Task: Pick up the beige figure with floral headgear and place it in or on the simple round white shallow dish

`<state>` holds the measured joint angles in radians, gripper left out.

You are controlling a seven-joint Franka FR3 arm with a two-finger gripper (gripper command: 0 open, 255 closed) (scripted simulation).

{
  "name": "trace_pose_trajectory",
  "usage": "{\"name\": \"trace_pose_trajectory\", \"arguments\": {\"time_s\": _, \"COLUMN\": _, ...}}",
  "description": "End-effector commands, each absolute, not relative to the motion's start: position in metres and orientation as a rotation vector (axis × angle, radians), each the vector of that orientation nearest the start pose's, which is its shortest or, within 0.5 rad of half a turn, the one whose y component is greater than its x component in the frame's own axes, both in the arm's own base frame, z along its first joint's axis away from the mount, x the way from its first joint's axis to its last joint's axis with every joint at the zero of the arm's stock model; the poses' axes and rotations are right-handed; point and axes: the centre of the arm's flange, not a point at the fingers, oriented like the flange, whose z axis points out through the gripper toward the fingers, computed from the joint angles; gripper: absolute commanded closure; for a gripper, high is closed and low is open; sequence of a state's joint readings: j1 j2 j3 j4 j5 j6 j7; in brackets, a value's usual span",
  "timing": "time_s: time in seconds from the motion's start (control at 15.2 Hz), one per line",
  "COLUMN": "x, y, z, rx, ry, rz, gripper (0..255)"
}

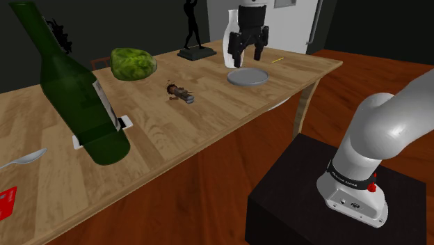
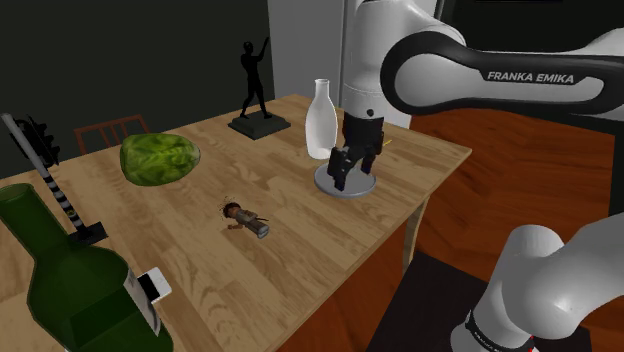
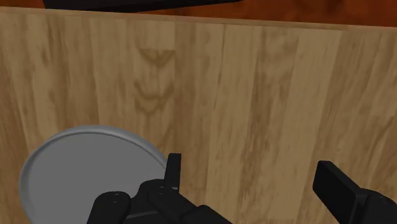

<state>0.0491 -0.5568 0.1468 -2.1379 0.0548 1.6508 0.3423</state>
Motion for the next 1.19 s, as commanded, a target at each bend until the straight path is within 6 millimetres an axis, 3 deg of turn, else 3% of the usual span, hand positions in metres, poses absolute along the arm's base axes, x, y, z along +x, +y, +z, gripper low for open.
{"name": "trace_pose_trajectory", "arguments": {"time_s": 0.0, "x": 0.388, "y": 0.116, "z": 0.624, "rx": -3.132, "ry": 0.273, "rz": -0.123, "gripper": 0}}
{"name": "trace_pose_trajectory", "arguments": {"time_s": 0.86, "x": 0.484, "y": 0.250, "z": 0.647, "rx": -3.124, "ry": 0.323, "rz": -0.224, "gripper": 0}}
{"name": "trace_pose_trajectory", "arguments": {"time_s": 1.12, "x": 0.492, "y": 0.258, "z": 0.632, "rx": -3.123, "ry": 0.326, "rz": -0.230, "gripper": 0}}
